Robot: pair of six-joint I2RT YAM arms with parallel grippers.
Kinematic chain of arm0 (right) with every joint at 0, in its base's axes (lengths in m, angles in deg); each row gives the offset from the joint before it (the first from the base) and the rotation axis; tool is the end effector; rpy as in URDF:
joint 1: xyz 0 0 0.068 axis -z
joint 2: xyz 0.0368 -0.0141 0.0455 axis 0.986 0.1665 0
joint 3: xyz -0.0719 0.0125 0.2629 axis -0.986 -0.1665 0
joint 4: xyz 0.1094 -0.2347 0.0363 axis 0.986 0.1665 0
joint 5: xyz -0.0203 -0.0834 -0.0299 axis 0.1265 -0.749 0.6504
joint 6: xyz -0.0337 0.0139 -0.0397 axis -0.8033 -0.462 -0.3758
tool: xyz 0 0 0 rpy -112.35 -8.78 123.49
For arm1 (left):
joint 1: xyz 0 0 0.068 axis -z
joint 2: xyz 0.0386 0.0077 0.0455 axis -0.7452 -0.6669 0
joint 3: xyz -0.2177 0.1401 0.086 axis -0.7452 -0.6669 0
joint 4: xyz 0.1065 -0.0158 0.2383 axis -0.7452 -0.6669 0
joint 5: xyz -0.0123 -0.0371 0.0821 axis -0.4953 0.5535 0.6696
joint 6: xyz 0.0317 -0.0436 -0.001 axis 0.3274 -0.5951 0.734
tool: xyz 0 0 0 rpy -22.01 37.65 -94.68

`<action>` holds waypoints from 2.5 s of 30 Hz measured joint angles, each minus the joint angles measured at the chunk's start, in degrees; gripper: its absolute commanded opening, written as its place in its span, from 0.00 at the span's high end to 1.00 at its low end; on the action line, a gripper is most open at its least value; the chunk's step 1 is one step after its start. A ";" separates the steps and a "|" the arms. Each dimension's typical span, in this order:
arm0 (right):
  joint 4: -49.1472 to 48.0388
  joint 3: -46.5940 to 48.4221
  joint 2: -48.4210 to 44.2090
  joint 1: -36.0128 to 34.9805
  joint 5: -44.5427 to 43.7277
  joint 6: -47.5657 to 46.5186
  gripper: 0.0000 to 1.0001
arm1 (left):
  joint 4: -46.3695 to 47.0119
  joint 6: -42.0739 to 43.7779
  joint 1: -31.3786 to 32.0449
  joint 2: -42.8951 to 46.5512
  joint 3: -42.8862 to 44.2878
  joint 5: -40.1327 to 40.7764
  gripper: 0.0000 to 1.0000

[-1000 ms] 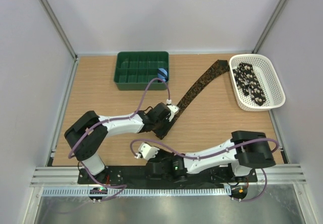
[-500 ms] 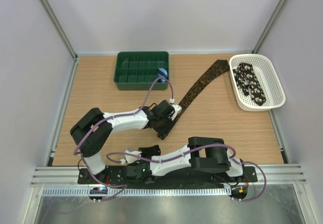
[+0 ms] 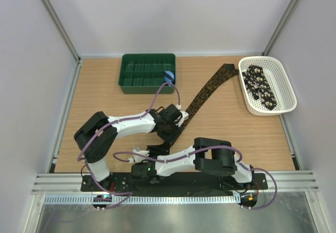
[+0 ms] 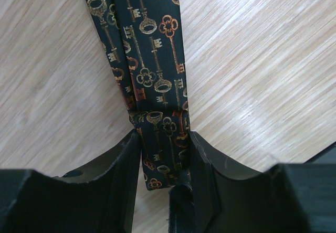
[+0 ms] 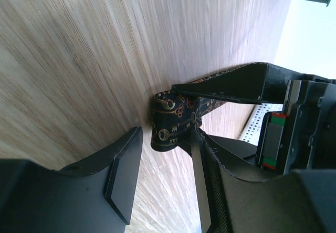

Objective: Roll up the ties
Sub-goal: Roll the tie

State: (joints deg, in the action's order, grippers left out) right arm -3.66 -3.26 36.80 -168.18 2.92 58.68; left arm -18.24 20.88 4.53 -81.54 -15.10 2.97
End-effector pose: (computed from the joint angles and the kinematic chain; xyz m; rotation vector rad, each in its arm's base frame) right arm 0.0447 0.3778 0.1128 -1.4595 1.7133 -0.7941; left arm 0.2022 -0.2714 0.1626 0.9500 2.6650 -0.4403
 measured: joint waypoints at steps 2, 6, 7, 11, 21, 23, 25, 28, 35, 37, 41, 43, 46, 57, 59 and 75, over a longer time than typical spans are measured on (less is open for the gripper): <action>-0.20 -0.13 0.07 0.15 -0.28 -0.22 0.49 | -0.70 -0.28 -0.02 -0.13 0.39 -0.31 0.56; -0.57 -0.17 0.50 0.11 -1.07 -0.90 0.49 | -2.10 -0.92 -0.02 -0.35 0.96 -0.94 0.56; -0.74 -0.17 0.61 0.11 -1.22 -1.09 0.50 | -2.36 -1.18 -0.02 -0.35 1.05 -1.14 0.56; -1.18 -0.17 0.87 0.13 -1.60 -1.53 0.59 | -3.34 -1.66 -0.02 -0.35 1.25 -2.12 0.56; -1.42 -0.39 2.16 0.48 -1.60 -1.18 0.94 | -5.35 -1.86 -0.02 -0.35 1.25 -3.69 0.53; -1.40 -0.39 2.16 0.50 -1.60 -0.90 0.96 | -5.64 -1.86 0.00 -0.33 1.25 -3.69 0.52; -1.42 -0.42 2.16 0.50 -1.53 -0.76 0.99 | -5.75 -1.86 0.00 -0.33 1.25 -3.63 0.48; -1.66 -0.72 1.73 0.52 -0.98 -0.57 0.99 | -6.23 -1.68 0.00 -0.11 1.53 -3.15 0.41; -2.82 -1.92 -1.66 0.85 4.42 0.26 0.99 | -6.38 -1.38 -0.57 1.75 5.29 -1.84 0.36; -2.91 -1.92 -1.90 0.83 5.07 0.33 0.99 | -6.16 -1.33 -1.38 2.89 6.49 -1.75 0.35; -2.97 -1.97 -2.23 0.70 5.90 0.46 0.99 | -4.72 -1.46 -5.70 4.79 8.74 -1.42 0.34; -3.82 -2.56 -3.30 0.74 7.45 0.59 0.99 | -3.54 -1.88 -8.31 6.69 8.33 -1.01 0.33; -5.77 -4.46 -6.82 1.31 12.81 1.49 0.99 | 0.33 -3.06 -11.98 12.39 4.74 0.07 0.32; -13.68 -13.62 -22.36 9.92 36.13 4.72 0.99 | 8.48 -8.24 -13.75 39.98 -12.81 15.69 0.12; -15.43 -15.74 -24.96 12.66 41.31 5.20 0.99 | 9.22 -9.33 -13.81 43.08 -15.43 18.56 0.08; -28.48 -26.25 -30.23 32.79 80.15 8.63 0.99 | 13.81 -12.98 -13.99 67.87 -35.98 26.29 0.00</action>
State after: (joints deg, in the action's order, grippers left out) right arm -32.14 -29.51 6.57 -135.40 83.07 67.31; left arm -4.42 7.90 -9.45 -13.68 -51.07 29.26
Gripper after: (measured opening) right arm 0.162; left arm 0.991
